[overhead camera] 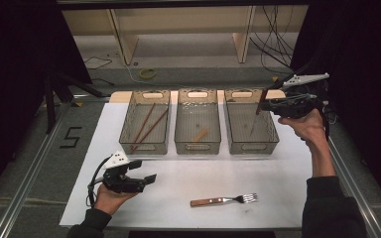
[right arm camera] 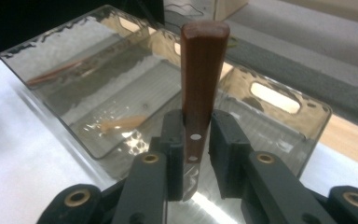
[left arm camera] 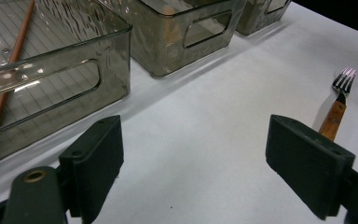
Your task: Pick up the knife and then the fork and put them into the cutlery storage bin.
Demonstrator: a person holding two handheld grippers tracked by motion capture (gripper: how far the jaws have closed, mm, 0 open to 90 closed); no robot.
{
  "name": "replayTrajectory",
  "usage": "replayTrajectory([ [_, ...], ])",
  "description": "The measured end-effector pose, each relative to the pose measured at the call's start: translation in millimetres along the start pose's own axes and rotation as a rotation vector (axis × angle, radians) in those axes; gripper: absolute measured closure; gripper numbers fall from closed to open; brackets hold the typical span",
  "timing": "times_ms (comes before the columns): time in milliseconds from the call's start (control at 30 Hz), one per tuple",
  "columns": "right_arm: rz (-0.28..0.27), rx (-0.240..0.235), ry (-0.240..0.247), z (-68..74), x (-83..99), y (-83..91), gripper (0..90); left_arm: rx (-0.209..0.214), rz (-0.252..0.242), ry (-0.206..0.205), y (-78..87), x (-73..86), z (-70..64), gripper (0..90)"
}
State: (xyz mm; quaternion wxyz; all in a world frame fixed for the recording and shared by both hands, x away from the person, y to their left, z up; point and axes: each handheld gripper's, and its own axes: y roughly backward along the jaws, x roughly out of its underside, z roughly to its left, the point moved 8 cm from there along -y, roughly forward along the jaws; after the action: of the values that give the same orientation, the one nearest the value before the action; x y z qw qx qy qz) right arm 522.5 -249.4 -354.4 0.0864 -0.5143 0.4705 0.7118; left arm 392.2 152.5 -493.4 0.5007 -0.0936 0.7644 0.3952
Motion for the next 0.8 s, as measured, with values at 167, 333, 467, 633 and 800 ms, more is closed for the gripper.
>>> replayTrajectory([
  [167,0.03,0.013,-0.008,-6.5,8.2,-8.8,76.5,0.0,-0.002,0.002,0.3,-0.2,0.1,18.8],
  [333,0.056,0.028,-0.015,-10.5,14.2,-18.2,76.5,-0.002,-0.004,0.004,1.1,-0.3,0.7,18.8],
  [467,0.082,0.039,-0.013,-11.7,15.5,-25.6,76.4,0.0,-0.003,0.003,1.1,-0.3,0.4,18.8],
  [633,0.126,0.04,-0.026,-14.2,20.2,-39.5,76.3,-0.001,-0.006,0.004,1.4,-0.6,0.6,18.8],
  [800,0.129,0.043,-0.047,-15.8,19.0,-46.5,76.1,-0.001,-0.004,0.003,1.4,-0.3,1.0,18.8],
])
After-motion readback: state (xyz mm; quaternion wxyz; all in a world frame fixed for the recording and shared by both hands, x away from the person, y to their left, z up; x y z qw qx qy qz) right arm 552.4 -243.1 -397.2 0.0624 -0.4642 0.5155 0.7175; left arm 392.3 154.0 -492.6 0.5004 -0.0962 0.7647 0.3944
